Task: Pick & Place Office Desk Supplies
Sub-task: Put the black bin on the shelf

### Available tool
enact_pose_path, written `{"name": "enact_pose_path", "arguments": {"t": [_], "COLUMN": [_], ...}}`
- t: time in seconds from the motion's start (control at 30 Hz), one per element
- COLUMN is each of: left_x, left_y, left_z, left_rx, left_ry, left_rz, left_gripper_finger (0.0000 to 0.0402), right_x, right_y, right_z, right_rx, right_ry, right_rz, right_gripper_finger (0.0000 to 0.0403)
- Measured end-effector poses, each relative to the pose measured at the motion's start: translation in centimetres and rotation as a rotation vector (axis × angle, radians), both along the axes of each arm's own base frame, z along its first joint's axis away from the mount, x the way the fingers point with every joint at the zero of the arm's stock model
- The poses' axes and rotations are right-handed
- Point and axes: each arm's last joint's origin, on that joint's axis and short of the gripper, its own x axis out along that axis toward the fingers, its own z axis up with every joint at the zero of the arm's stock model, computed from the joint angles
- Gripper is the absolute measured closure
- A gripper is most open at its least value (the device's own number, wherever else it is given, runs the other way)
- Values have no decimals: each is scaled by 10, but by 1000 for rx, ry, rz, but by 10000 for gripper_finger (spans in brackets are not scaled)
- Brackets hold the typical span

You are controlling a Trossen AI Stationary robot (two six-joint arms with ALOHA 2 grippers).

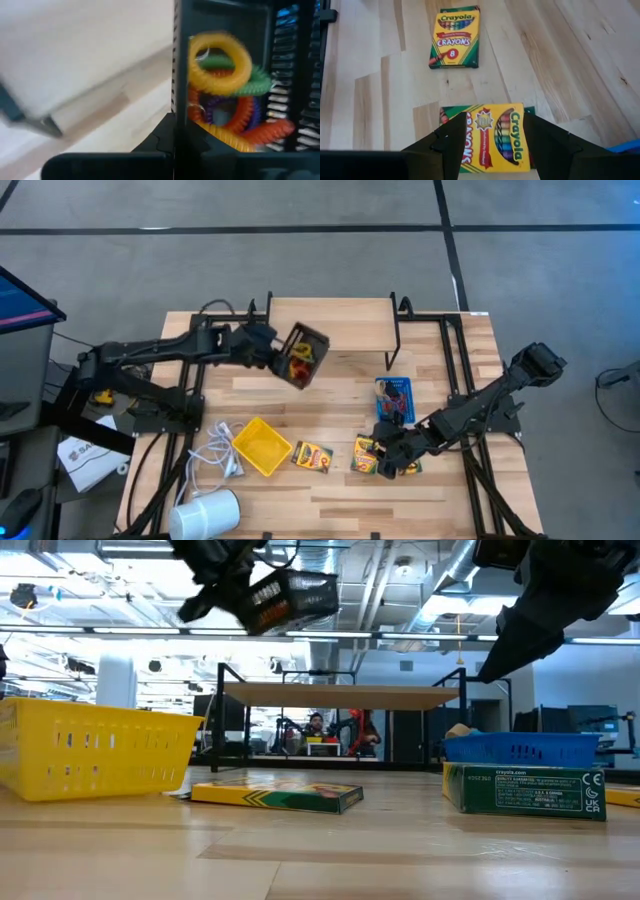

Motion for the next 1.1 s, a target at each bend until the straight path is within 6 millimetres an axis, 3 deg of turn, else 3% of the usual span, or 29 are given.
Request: {"name": "enact_pose_path", "arguments": {"t": [0.23,0.43,0.57,0.77,1.1], "left_x": [12,22,24,29,32], "left_y": [28,66,94,118,121], "left_z": [37,49,39,20,11], "left_rx": [23,21,-17,-76,-118], "left_ry": [11,81,170,222,242], "left_rz": [83,196,283,352,427], "left_gripper_finger": [401,401,401,401,401], "right_x": [0,0,-1,-2,-3], "right_y": [-2,-1,2,3,3], "right_z": [-1,0,0,-1,-1], "right_rx": [-11,-2,-3,7,-2], "right_ry": [9,7,12,22,27], "right_rz": [4,10,22,38,55], "right_gripper_finger": [211,211,211,211,211]}}
